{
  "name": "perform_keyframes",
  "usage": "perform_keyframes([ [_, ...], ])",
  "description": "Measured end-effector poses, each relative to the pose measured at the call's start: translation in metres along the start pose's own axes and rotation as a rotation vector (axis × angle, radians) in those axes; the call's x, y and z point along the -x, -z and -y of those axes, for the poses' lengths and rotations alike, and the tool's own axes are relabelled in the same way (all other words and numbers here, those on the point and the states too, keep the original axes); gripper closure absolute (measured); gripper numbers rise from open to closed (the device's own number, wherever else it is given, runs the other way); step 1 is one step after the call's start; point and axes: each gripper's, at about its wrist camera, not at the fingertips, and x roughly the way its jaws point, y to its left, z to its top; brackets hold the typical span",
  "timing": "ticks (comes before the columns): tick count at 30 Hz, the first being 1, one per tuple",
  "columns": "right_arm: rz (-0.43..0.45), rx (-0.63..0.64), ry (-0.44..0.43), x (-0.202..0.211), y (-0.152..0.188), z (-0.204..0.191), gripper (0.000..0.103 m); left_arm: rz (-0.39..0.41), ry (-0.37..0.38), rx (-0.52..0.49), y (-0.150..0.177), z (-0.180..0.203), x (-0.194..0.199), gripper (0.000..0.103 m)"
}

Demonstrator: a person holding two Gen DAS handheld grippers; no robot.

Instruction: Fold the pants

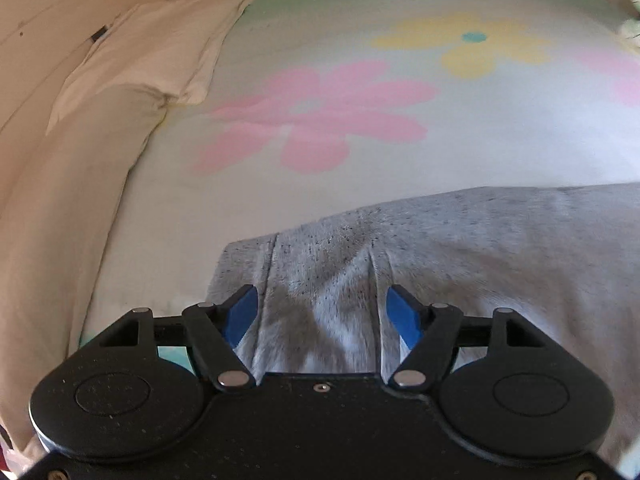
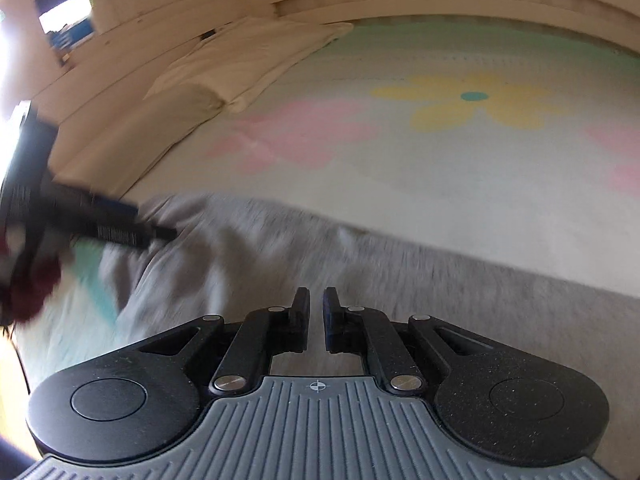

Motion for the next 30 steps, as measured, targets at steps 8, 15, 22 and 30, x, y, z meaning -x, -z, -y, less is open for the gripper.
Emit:
perform_keyframes([
  [8,-0.016,0.003,0.067,-0.06,-0.021,0.017,0.096,-0.05,-0.041,0.041,-0.002,-0.008,-0.029,0.027],
  [15,-0.038,-0.029,0.136,-0.085,-0.026,0.029,0.097,-0.088,-0.001,0.114,-0.01,-0.023,-0.048,0.026],
  [22,-0.031,-0.053,0.109,-0.051,-0.024,0.037,0.096,-0.092,-0.022,0.106,-0.012,-0.023,-0.05,0.026],
  [30,-0.138,-0.118,0.238,0.0,0.011,0.097,0.095,-0.095,-0.018,0.096,-0.01,-0.021,-0.044,0.025],
])
